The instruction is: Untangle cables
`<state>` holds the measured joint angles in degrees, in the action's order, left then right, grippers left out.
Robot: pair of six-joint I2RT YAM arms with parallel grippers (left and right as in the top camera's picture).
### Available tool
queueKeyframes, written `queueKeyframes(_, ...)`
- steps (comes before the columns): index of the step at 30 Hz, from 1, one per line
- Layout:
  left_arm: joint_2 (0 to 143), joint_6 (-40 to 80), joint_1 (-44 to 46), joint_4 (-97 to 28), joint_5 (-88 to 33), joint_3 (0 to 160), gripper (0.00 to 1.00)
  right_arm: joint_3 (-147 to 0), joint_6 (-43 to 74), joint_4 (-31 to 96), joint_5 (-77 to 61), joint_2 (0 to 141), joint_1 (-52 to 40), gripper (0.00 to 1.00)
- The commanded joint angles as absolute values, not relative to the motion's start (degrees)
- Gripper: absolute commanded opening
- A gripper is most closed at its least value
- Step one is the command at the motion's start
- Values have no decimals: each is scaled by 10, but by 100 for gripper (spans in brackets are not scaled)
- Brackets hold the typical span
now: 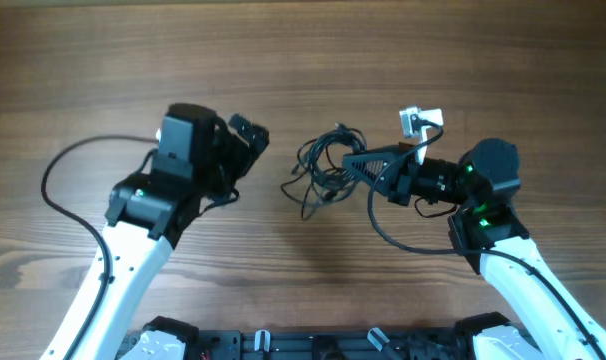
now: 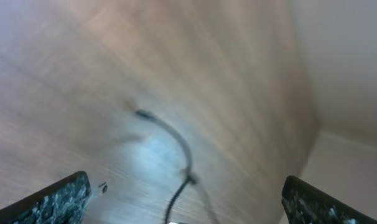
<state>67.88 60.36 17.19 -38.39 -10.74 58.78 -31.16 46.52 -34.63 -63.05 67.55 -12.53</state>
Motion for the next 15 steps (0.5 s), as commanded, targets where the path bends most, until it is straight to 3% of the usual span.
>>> queueKeyframes(1, 673, 397, 143, -352, -200, 591, 100, -314, 404, -353, -661, 689, -125, 5)
queueKeyframes(5, 681, 223, 130, -330, -324, 591, 92, -314, 402, -360, -689, 712, -125, 4)
queueKeyframes(8, 706, 211, 130, -326, -335, 591, 84, -314, 383, -368, -731, 726, -125, 4)
queueKeyframes(11, 739, 161, 130, -305, -396, 591, 69, -314, 383, -368, -728, 736, -124, 5)
queueKeyframes(15, 750, 94, 116, -306, -405, 592, 68, -314, 400, -364, -695, 755, -125, 5)
